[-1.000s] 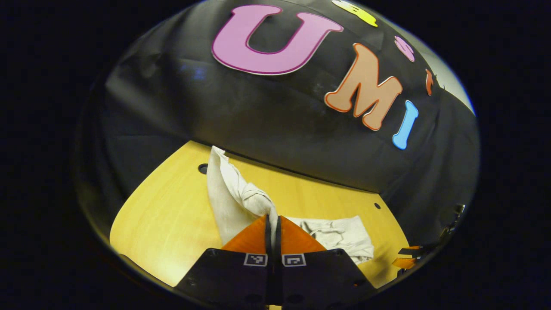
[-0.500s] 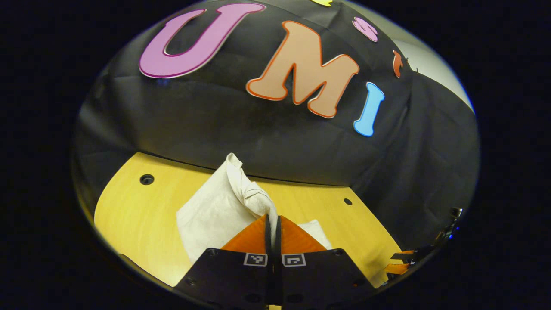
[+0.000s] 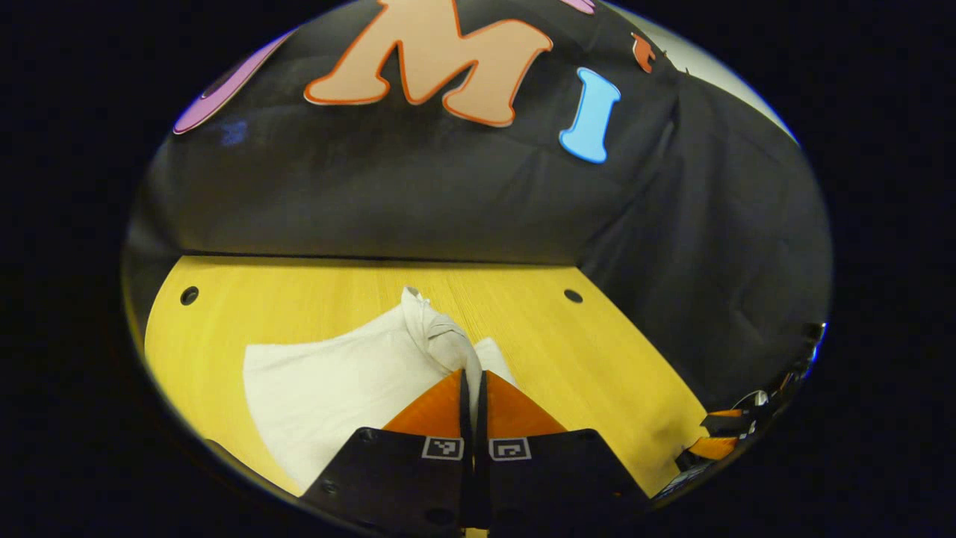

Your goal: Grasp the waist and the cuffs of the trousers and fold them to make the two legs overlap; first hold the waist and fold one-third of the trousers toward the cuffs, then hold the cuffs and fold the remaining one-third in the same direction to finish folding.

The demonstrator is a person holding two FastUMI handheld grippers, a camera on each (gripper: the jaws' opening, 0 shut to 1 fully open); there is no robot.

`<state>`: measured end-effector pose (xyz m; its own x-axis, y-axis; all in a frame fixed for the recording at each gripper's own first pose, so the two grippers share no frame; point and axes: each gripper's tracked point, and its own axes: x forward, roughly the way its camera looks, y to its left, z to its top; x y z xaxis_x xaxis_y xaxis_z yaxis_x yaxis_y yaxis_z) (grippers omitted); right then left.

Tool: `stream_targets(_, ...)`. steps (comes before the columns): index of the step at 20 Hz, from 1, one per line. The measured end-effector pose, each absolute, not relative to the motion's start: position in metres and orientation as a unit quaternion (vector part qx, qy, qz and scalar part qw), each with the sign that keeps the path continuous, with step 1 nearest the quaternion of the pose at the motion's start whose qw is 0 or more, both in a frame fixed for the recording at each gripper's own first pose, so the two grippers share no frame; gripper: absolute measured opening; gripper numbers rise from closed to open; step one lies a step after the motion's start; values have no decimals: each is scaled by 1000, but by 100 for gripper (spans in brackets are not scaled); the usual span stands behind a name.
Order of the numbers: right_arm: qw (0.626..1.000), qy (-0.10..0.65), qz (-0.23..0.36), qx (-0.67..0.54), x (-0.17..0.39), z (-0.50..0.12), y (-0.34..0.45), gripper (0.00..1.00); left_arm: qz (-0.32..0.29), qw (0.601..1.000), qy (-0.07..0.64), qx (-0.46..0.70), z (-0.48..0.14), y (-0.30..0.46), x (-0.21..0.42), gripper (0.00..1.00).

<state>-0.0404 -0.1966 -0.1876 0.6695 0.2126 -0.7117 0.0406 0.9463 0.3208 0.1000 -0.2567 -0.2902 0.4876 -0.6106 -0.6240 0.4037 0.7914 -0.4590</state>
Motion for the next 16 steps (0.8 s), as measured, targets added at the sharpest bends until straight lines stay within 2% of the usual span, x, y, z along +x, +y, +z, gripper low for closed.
stream_targets(2, 899, 407, 46, 157, -43, -194, -202, 98, -299, 844, 433, -104, -311, -261, 78, 0)
stream_targets(3, 898, 408, 46, 157, -45, -194, -206, 94, -297, 840, 444, -90, -325, -263, 69, 0)
stream_targets(4, 898, 407, 46, 159, -46, -196, -207, 98, -297, 837, 453, -80, -336, -264, 60, 0)
stream_targets(5, 898, 405, 49, 163, -44, -197, -208, 94, -295, 834, 461, -71, -346, -265, 51, 0)
stream_targets(6, 898, 405, 53, 165, -42, -197, -208, 98, -295, 834, 461, -66, -351, -268, 45, 0)
stream_targets(7, 897, 405, 59, 165, -40, -198, -205, 94, -297, 837, 456, -66, -352, -270, 41, 0)
stream_targets(9, 899, 401, 72, 161, -29, -197, -199, 98, -293, 845, 441, -72, -345, -268, 37, 2)
stream_targets(11, 904, 387, 79, 160, -17, -189, -194, 98, -290, 855, 421, -85, -325, -268, 31, 46)
stream_targets(12, 908, 378, 84, 160, -14, -182, -191, 98, -278, 867, 405, -81, -313, -263, 35, 60)
stream_targets(13, 913, 366, 89, 156, -8, -173, -186, 97, -260, 883, 383, -75, -302, -255, 42, 82)
stream_targets(14, 919, 351, 94, 151, -1, -163, -180, 96, -241, 898, 361, -68, -288, -241, 47, 95)
stream_targets(15, 926, 336, 95, 144, 7, -152, -174, 92, -223, 913, 336, -58, -271, -224, 53, 100)
stream_targets(16, 931, 321, 98, 141, 15, -140, -167, 97, -206, 925, 316, -46, -256, -207, 57, 99)
